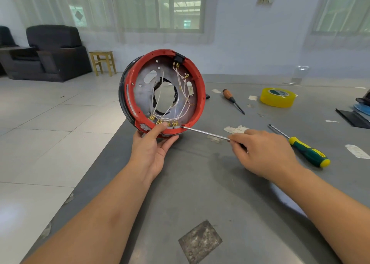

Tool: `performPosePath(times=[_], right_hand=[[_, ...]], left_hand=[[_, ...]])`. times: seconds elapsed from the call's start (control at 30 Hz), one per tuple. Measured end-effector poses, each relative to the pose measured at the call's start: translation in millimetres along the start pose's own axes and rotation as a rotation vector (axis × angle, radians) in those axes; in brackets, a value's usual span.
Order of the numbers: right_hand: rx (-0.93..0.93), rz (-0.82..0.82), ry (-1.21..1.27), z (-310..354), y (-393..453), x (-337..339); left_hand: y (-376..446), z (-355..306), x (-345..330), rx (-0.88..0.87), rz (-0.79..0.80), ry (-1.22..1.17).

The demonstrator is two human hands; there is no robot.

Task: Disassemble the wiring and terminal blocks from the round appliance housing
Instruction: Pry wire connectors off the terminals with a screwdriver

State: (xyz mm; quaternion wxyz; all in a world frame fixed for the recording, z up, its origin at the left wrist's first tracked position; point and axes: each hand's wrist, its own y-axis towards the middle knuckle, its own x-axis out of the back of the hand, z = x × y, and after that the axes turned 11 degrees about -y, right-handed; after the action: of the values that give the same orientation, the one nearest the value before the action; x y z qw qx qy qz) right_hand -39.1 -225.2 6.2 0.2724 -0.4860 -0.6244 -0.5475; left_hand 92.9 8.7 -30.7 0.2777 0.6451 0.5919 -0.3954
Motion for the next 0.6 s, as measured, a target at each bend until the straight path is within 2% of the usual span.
performPosePath(times=[0.6], right_hand=[[0.063, -0.098, 0.048, -16, 3, -8]], left_hand=[[3, -10, 2, 0.083, 0.126, 0.106]])
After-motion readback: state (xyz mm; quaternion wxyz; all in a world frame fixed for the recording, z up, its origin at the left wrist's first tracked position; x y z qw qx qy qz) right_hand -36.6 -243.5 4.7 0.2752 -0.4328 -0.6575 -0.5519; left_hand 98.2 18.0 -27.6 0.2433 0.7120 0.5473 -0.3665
